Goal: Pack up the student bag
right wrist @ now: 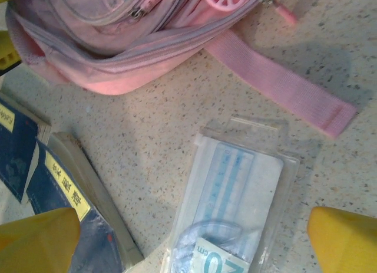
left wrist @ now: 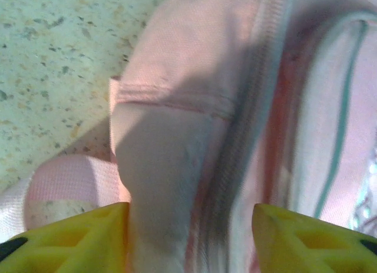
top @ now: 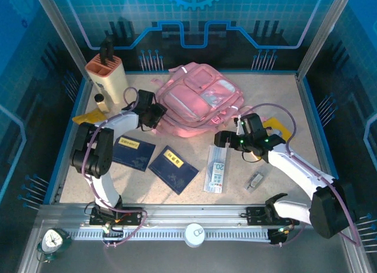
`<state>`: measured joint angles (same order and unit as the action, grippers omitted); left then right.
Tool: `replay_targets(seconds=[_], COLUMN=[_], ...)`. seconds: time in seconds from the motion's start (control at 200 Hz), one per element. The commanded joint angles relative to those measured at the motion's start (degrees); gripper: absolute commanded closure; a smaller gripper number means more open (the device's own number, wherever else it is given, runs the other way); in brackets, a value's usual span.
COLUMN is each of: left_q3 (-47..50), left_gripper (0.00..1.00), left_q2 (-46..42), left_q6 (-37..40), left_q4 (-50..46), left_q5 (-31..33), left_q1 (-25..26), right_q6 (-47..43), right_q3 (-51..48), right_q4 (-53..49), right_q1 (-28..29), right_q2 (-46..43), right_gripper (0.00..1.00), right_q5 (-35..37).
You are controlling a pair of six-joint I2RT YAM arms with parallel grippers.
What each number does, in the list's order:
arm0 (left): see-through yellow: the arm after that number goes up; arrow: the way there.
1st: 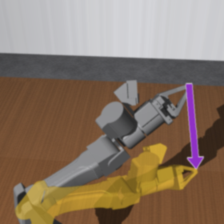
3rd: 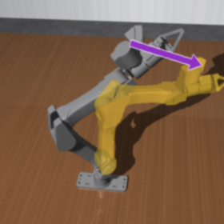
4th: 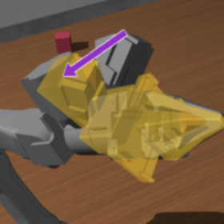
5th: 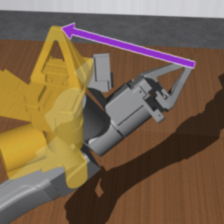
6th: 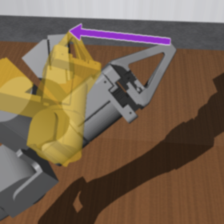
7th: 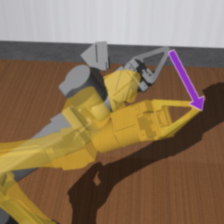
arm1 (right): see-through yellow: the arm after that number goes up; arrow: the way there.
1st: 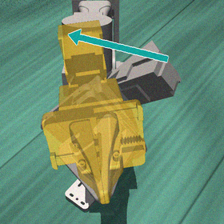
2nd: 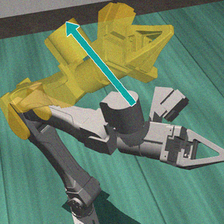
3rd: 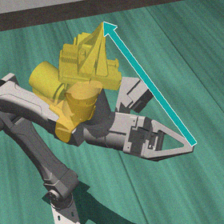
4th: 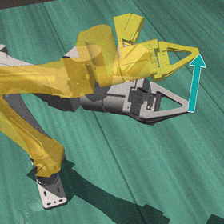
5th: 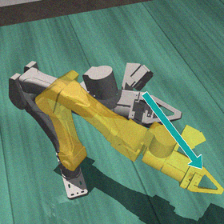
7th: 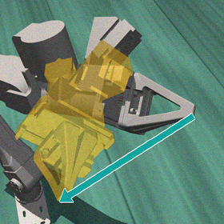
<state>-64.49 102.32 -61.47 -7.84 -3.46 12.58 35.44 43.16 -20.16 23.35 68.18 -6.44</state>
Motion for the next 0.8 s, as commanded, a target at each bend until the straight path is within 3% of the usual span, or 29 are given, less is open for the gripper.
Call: replay_targets(seconds=[0.0, 0.19, 0.31, 0.4, 0.795], left_q3=[-0.3, 5.0, 5.9, 7.1, 6.6], left_gripper=[0.36, 0.23, 0.07, 0.01, 0.01], left_q2=[-5.4, -11.3, -13.3, -15.0, -8.0], left_q6=[4.0, 4.4, 5.6, 6.1, 8.4], left_q4=[-1.5, 0.0, -1.2, -2.0, 10.0], left_q5=[-2.5, -1.7, -0.3, 2.0, 2.6], left_q1=[0.7, 5.8, 10.5, 13.7, 25.8], right_q6=[2.4, 1.9, 1.7, 1.5, 7.4], right_q3=[2.1, 3.2, 5.7, 9.0, 17.5], right_q4=[-0.2, 1.2, 2.2, 2.5, 11.7], right_q1=[-2.8, -8.4, -12.2, -13.7, -17.3], right_q2=[0.1, 3.0, 8.2, 12.7, 31.2], right_gripper=[0.0, 0.0, 0.14, 0.22, 0.34], right_q5=[-1.0, -3.7, -6.2, -6.5, -10.9])
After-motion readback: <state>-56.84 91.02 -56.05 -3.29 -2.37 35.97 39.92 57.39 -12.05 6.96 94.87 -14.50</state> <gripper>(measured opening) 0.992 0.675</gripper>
